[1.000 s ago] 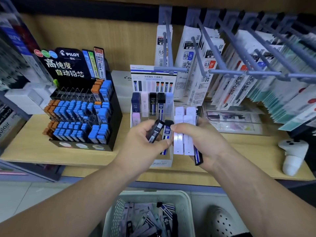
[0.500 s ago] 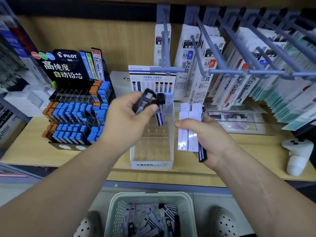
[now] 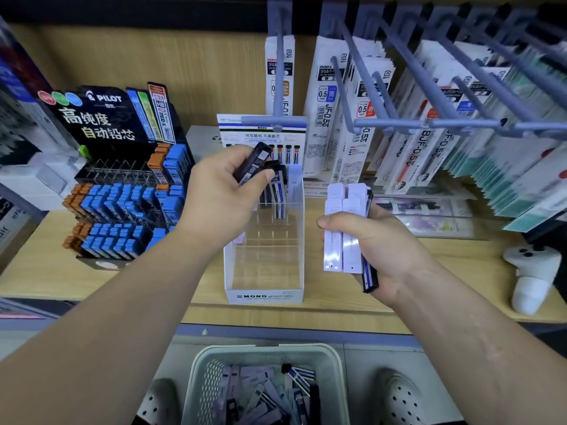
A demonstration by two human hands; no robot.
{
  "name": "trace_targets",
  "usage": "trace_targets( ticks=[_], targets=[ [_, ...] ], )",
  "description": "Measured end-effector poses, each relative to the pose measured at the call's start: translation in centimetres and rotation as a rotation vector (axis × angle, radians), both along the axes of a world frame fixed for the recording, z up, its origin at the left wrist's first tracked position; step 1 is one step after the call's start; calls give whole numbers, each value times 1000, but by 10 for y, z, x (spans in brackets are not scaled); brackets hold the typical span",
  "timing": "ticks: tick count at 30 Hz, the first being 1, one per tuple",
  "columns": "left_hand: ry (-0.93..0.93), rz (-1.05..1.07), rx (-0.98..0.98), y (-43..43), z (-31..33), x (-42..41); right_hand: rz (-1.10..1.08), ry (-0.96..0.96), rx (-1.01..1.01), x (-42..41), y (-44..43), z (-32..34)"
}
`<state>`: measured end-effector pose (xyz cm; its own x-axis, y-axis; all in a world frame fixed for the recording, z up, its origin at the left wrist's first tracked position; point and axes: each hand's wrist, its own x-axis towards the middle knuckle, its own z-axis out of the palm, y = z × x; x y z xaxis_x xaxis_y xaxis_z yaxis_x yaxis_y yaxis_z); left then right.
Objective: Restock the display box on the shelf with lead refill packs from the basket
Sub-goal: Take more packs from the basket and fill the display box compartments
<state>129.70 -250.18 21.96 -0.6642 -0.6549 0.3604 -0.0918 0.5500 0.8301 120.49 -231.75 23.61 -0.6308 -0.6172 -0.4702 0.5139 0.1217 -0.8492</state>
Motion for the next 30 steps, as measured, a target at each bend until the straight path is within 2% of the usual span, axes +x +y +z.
trace_targets(
  ticks=[7,16,23,27,30],
  targets=[
    [-51,19,-173,-1,-8,-5,-11,-2,3,-1,2,0],
    [-82,-5,-90,-1,-9,-8,-11,-4,12,-1,4,0],
    [-119,14,-287,1,-12,-8,-10,11,27,-2,3,-1],
    [-153,-3,-166,5,-12,-7,-8,13,29,-2,4,-2],
    [-111,7,-58,3,-10,-6,1,20,36,-2,4,-2]
  ],
)
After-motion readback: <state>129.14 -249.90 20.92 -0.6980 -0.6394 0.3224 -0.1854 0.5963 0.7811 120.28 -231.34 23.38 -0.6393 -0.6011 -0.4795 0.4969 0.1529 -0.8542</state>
